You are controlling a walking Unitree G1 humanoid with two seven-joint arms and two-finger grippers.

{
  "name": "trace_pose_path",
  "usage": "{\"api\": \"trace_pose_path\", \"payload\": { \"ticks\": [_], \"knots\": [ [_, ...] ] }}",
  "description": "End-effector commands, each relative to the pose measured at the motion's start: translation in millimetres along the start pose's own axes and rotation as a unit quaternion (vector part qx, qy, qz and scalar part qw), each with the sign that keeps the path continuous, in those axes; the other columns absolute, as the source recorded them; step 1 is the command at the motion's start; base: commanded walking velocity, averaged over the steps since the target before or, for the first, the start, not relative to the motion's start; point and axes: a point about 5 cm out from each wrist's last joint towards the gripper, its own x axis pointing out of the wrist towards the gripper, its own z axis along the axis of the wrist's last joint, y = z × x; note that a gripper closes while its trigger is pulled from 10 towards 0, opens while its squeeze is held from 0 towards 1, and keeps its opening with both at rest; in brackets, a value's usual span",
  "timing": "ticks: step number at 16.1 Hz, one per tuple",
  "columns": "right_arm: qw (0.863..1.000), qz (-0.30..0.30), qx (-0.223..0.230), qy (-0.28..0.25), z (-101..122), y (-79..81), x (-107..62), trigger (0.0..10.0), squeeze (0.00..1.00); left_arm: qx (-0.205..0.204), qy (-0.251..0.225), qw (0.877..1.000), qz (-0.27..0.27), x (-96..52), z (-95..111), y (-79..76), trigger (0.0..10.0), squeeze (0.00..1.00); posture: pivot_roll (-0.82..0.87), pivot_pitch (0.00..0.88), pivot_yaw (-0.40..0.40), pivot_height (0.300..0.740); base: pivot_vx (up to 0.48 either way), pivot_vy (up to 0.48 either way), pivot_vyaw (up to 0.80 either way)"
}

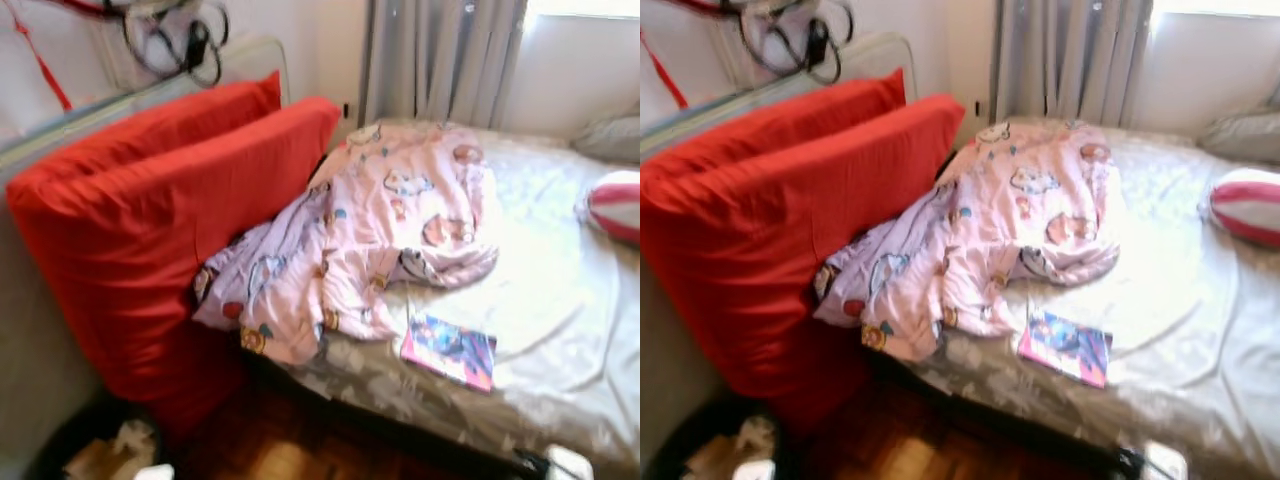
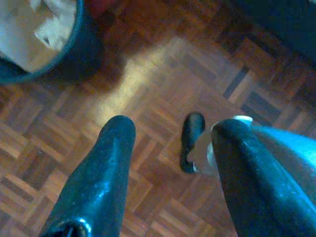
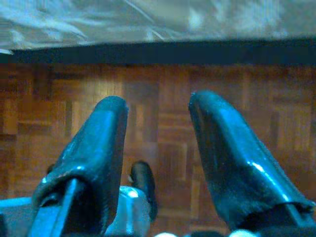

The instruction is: Clean up the room

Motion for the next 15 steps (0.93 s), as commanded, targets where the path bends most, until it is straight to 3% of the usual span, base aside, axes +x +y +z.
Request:
{"api": "trace_pose_path", "payload": {
  "ticks": [1,12,15],
  "knots": [
    [1.0,-0.001,-0.001,-0.004,2.8,-0.6,0.1,10.0,0.0,-0.002,0.002,1.0,0.003,-0.3,-0.8,1.2,10.0,0.0,-0.01,0.0,0.006,0.74,0.292,0.0,0.0],
    [1.0,0.002,0.0,-0.005,1.6,-0.6,-0.1,10.0,0.0,-0.008,0.002,1.0,0.005,-0.7,-2.2,1.6,10.0,0.0,-0.01,0.0,0.013,0.74,0.294,0.0,0.0],
    [1.0,0.006,-0.003,-0.015,2.9,-0.1,-0.3,10.0,0.0,-0.024,-0.019,1.0,0.003,-1.1,0.2,1.2,10.0,0.0,-0.01,0.0,0.017,0.74,0.0,0.0,0.0]
  ]
}}
